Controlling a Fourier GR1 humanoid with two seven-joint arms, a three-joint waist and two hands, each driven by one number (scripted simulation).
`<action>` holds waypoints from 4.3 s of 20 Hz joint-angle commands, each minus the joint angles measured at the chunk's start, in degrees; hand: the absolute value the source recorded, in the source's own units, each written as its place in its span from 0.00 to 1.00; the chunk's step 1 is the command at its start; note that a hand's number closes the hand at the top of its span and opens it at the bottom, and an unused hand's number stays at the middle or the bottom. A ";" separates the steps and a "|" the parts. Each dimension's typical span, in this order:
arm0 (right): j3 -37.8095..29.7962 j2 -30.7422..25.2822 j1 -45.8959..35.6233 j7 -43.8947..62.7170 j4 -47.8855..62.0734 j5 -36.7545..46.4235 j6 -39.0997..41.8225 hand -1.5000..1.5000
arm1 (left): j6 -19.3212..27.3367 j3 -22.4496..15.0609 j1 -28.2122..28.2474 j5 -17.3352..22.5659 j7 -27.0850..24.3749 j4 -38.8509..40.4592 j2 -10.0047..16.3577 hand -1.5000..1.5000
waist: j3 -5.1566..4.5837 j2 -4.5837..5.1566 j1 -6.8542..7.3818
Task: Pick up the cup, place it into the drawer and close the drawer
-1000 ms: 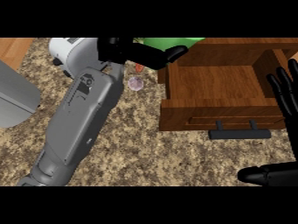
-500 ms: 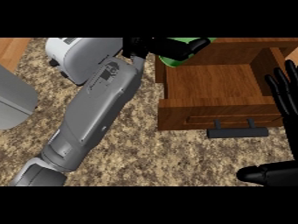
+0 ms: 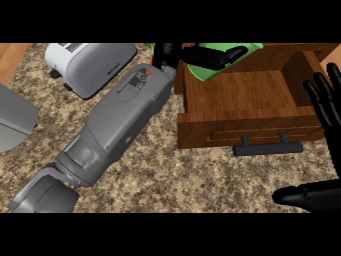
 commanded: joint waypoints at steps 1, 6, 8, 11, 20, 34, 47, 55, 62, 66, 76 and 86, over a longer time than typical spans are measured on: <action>-1.75 -1.17 -2.38 1.04 1.30 -2.53 0.68 0.00 | -0.18 -4.43 -0.85 3.27 -2.56 4.61 0.00 1.00 | 0.02 0.26 -0.81; 0.76 0.12 -5.45 1.60 2.99 0.82 -1.29 0.00 | 2.28 -9.14 -3.75 4.77 -0.88 6.69 0.00 1.00 | 0.03 0.50 -1.83; 1.63 0.80 -1.85 0.08 0.56 0.56 -0.26 0.00 | 0.02 -7.38 -6.32 4.81 -0.57 10.85 0.00 1.00 | 0.04 0.64 -1.99; 2.14 0.73 -1.00 -2.88 3.26 0.37 1.86 0.00 | 4.30 -13.27 -4.72 4.49 0.44 9.77 0.00 1.00 | 0.11 0.74 -2.99; 3.32 1.75 -3.53 -0.67 2.70 -0.62 0.95 0.00 | 5.72 -17.06 -2.25 9.69 -0.75 5.41 0.00 0.00 | 0.01 0.68 -3.14; -1.28 -1.99 2.88 2.22 -4.74 -9.67 5.55 1.00 | 0.38 -8.23 -1.15 16.90 -7.61 -0.35 0.01 0.00 | -0.05 -0.73 2.21; 0.90 -10.83 4.60 1.17 -4.28 2.85 13.40 1.00 | 2.15 -6.91 20.50 17.48 0.29 -28.80 15.77 0.00 | -0.08 -1.34 5.31; 4.22 -9.07 5.10 -2.52 2.09 14.13 11.67 1.00 | 1.39 -4.43 39.49 18.82 3.56 -48.39 24.35 0.00 | -0.03 -1.00 4.84; 10.91 -15.03 -1.69 -9.36 7.90 32.41 11.85 1.00 | -6.28 -1.48 47.93 20.02 0.67 -50.88 28.31 0.00 | -0.07 -0.66 5.32; 19.05 -12.66 1.26 -13.14 12.52 45.49 5.44 1.00 | -9.49 1.42 53.90 21.54 1.17 -55.13 32.04 0.00 | -0.03 -0.79 5.20; 17.91 -8.70 -11.33 -19.60 40.58 53.78 -1.21 0.00 | -20.66 9.27 62.75 21.05 -3.33 -51.82 32.61 0.00 | -0.05 -0.49 4.24; 14.74 -3.33 -23.71 -29.18 69.33 58.95 -9.63 0.00 | -23.13 12.56 62.16 17.21 -1.82 -49.90 28.75 0.00 | -0.02 -0.40 3.88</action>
